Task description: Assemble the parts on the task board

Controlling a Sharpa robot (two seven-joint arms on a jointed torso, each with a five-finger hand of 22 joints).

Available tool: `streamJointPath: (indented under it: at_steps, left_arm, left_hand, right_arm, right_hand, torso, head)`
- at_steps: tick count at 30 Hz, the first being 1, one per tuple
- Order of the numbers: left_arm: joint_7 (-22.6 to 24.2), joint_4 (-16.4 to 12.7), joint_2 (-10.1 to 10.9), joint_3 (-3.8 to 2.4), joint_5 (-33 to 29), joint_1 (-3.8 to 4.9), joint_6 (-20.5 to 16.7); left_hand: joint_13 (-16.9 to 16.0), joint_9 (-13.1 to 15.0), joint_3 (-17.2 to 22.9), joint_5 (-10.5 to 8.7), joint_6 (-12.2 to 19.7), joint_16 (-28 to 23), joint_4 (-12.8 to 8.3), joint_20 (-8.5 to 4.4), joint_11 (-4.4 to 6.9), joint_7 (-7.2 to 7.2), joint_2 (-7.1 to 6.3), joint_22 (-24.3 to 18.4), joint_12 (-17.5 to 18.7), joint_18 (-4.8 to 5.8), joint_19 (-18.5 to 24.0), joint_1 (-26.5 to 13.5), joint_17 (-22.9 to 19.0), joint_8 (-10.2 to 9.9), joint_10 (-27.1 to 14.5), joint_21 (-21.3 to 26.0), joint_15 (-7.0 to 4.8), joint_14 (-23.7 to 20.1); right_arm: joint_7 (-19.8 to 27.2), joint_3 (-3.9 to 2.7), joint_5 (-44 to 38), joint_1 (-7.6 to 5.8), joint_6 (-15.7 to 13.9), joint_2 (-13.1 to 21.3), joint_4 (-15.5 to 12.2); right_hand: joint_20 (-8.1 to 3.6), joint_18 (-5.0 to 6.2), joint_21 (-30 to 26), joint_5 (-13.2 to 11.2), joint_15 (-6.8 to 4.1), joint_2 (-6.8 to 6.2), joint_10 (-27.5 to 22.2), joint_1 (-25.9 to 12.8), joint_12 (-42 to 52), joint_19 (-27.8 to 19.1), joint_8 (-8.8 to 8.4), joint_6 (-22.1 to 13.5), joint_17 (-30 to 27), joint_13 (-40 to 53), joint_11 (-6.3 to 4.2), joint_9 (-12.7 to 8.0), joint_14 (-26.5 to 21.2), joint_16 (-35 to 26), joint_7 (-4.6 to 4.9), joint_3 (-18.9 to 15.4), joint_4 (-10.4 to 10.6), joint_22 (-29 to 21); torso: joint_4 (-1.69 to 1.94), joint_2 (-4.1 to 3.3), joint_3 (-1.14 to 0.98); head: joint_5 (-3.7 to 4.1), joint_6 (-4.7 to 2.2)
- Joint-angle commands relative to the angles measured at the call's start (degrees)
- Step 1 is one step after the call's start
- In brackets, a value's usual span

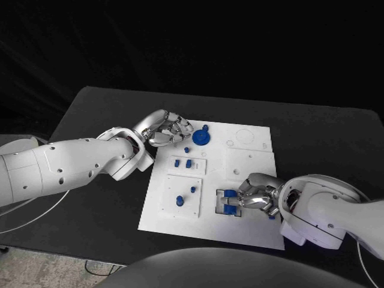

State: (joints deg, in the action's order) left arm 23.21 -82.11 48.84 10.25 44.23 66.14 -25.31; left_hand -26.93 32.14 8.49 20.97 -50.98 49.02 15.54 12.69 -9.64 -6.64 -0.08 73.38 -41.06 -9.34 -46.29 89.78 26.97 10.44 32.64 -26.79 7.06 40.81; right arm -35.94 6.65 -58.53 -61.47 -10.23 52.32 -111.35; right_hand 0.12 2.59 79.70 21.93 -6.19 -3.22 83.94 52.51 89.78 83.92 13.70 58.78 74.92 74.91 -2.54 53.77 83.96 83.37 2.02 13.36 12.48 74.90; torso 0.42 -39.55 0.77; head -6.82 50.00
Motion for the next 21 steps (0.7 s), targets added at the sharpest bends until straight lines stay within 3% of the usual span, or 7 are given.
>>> streamJointPath:
  at_steps: [1, 10, 21]
  left_arm:
    - [0.11, -0.02, -0.12, -0.03, -0.23, -0.03, 0.97]
    - [-0.20, 0.04, -0.18, -0.03, -0.23, -0.04, 1.16]
    - [-0.36, 0.08, -0.20, -0.03, -0.23, -0.04, 1.26]
  left_hand:
    - [0.16, 0.09, 0.39, 0.41, 0.41, 0.40, -0.06, 0.14, -0.42, -0.20, 0.04, 0.20, -0.32, -0.69, -0.28, 0.56, -0.09, 0.30, 0.07, -0.40, 0.04, 0.32]
    - [0.16, 0.09, 0.39, 0.41, 0.41, 0.40, -0.06, 0.14, -0.42, -0.20, 0.04, 0.20, -0.32, -0.69, -0.28, 0.56, -0.09, 0.30, 0.07, -0.40, 0.04, 0.32]
    - [0.19, 0.09, 0.39, 0.44, 0.42, 0.41, -0.04, 0.15, -0.45, -0.22, 0.05, 0.25, -0.32, -0.69, -0.28, 0.54, -0.10, 0.32, 0.08, -0.41, 0.06, 0.32]
  right_arm:
    - [-0.21, 0.34, -0.50, 0.43, 1.73, -0.25, 0.32]
    - [-0.22, 0.34, -1.43, 0.44, 2.76, -0.37, 0.25]
    - [-0.08, 0.34, -1.73, 0.47, 1.95, -0.16, 0.07]
  right_hand:
    - [0.38, -0.06, -0.23, -4.08, 0.32, 0.02, 6.06, -1.41, 0.22, 2.12, -0.04, -0.45, 0.25, 15.09, 0.36, -0.13, 3.51, -0.28, -0.11, -1.53, 0.93, 11.69]
    - [0.46, -0.06, -0.27, -16.39, 0.36, -0.06, 6.06, -4.92, 0.22, 2.20, -0.02, -0.44, 0.25, 15.09, 0.38, -0.14, 3.54, -0.26, -0.09, -6.09, 3.90, 11.72]
    - [0.43, -0.07, -0.26, -17.99, 0.33, 0.60, 6.06, -7.80, 0.22, 2.25, 0.27, -0.24, 0.36, 15.09, 0.33, 0.05, 3.57, -0.18, -0.17, -9.81, 4.20, 11.75]
  torso:
    - [0.04, 0.04, 0.02]
    - [0.02, 0.01, 0.04]
    - [0.02, 0.01, 0.00]
  head:
    - [-0.01, 0.00]
    - [-0.10, 0.00]
    - [-0.40, 0.00]
